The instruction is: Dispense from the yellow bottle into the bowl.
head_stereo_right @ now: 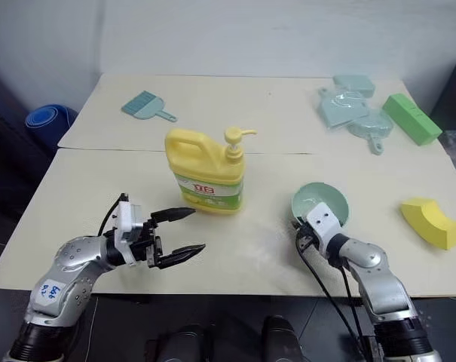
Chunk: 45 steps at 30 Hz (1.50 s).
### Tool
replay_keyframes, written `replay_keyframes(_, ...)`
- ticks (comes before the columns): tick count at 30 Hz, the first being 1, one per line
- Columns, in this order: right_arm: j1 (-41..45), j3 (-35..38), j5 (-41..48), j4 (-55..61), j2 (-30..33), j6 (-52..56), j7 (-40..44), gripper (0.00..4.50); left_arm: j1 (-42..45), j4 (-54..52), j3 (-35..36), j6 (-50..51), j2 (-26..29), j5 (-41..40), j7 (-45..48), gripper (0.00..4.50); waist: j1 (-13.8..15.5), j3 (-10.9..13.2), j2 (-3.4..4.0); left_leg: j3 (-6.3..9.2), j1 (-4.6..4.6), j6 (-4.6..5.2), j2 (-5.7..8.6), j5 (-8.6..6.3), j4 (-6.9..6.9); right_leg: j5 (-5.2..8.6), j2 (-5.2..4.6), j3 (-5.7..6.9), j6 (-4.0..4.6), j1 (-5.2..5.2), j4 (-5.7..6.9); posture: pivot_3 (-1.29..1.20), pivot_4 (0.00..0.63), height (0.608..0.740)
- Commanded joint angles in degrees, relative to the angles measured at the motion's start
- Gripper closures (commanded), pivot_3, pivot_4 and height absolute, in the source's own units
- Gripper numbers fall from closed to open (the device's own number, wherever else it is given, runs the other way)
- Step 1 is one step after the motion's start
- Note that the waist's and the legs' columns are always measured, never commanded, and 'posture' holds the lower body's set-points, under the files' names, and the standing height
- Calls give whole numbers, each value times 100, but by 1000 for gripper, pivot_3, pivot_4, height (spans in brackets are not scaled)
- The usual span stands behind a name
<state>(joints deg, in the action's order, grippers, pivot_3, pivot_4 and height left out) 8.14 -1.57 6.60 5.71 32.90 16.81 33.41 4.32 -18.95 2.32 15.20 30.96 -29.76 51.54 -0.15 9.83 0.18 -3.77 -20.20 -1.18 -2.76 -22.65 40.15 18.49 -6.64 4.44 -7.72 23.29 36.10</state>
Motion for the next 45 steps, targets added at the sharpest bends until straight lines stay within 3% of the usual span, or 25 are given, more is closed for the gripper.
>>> replay_keyframes(1,48,118,-39,27,90,-142,64,4480,67,-532,324,342,35,-530,-195,0,11,0,0,1,0,0,1,0,0,0,-2,0,0,0,2,0,150,740)
replay_keyframes(5,223,192,76,262,370,-100,411,4500,512,-821,673,975,171,-1329,-382,894,7,0,0,4,-1,0,1,0,1,0,-3,0,0,0,2,0,150,740)
replay_keyframes(9,792,176,468,863,865,276,1159,4500,1788,-620,837,1459,125,-1824,-878,2152,2,1,0,6,-3,0,1,0,9,-1,-2,-1,0,0,7,0,150,740)
replay_keyframes(14,1833,-263,143,1028,1559,506,1797,4500,3238,252,152,1156,-85,-951,-854,3636,6,1,0,9,1,0,2,0,3,-2,0,8,-1,-2,7,0,150,740)
replay_keyframes(17,2369,-487,83,970,1671,769,1994,4500,3888,894,-126,869,-458,-589,-839,4448,0,3,-4,9,-5,1,6,0,5,-2,0,14,-2,-1,0,0,150,740)
replay_keyframes(26,3389,-931,23,1060,1631,1281,2438,4500,4971,2141,-673,687,-1220,398,-1149,4448,-32,5,-8,7,-13,6,7,3,3,-3,1,17,-4,10,1,0,150,740)
replay_keyframes(45,4018,-939,449,1227,1678,2101,3051,4500,4847,2241,-1190,1726,-1300,966,-1064,4448,-13,5,-8,15,-12,7,6,3,41,-3,-3,15,-4,6,36,0,150,740)
